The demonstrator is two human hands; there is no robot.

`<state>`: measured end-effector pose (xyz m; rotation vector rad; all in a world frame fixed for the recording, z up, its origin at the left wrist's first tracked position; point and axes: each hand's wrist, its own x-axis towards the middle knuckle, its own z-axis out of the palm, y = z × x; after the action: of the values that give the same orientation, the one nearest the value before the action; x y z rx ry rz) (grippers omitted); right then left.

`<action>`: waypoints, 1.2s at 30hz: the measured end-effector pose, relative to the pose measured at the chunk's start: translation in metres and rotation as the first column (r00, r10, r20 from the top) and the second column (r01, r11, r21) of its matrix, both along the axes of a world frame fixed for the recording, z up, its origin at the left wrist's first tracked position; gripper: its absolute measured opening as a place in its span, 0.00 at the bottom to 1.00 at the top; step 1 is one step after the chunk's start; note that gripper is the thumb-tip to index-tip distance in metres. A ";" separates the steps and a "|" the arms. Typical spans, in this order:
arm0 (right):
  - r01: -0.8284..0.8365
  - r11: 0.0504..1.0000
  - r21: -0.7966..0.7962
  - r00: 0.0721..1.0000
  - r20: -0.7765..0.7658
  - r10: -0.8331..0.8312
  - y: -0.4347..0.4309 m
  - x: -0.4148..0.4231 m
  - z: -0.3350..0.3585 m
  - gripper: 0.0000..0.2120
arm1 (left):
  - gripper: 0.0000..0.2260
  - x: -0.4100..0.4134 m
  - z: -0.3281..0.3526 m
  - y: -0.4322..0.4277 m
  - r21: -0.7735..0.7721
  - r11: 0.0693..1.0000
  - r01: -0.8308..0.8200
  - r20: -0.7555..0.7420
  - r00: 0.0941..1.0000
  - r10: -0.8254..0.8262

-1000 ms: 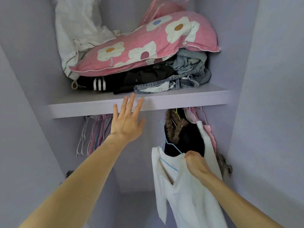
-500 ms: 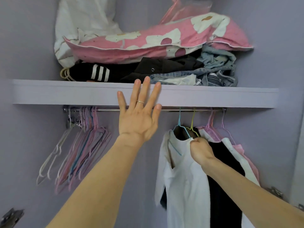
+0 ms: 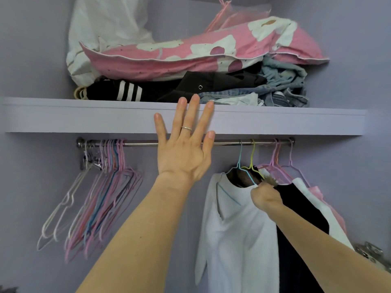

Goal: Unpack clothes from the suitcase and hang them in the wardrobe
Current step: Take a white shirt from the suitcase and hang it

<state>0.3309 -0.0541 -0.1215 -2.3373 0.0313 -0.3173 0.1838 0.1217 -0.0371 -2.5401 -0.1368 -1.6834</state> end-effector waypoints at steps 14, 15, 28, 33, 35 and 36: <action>-0.059 0.973 -0.225 0.996 0.052 0.072 0.006 -0.003 -0.006 0.15 | 0.25 0.001 0.001 -0.006 -0.012 1.000 -0.017 -0.036 0.999 0.016; -0.071 0.972 -0.225 0.995 0.047 0.084 0.007 -0.004 -0.007 0.15 | 0.25 0.000 0.001 -0.006 -0.010 1.000 -0.023 -0.040 0.999 0.022; -0.277 0.881 -0.383 0.961 -0.122 0.250 -0.041 -0.081 0.024 0.21 | 0.31 -0.028 0.012 -0.019 -0.082 0.987 -0.135 -0.372 0.923 0.095; -0.345 0.889 -0.300 0.938 -0.151 0.313 -0.085 -0.150 0.077 0.24 | 0.31 -0.065 0.055 -0.042 -0.204 0.964 -0.171 -0.636 0.772 0.002; -0.332 0.902 -0.277 0.943 -0.100 0.317 -0.106 -0.182 0.103 0.23 | 0.30 -0.091 0.063 -0.056 -0.297 0.941 -0.165 -0.678 0.730 -0.086; -0.330 0.907 -0.261 0.944 -0.073 0.322 -0.116 -0.201 0.113 0.21 | 0.30 -0.109 0.060 -0.063 -0.345 0.923 -0.172 -0.691 0.711 -0.126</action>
<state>0.1299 -0.1699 -0.0085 -2.5621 -0.4112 -0.1250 0.0753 0.0585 0.0230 -3.2518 -0.4755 -0.5809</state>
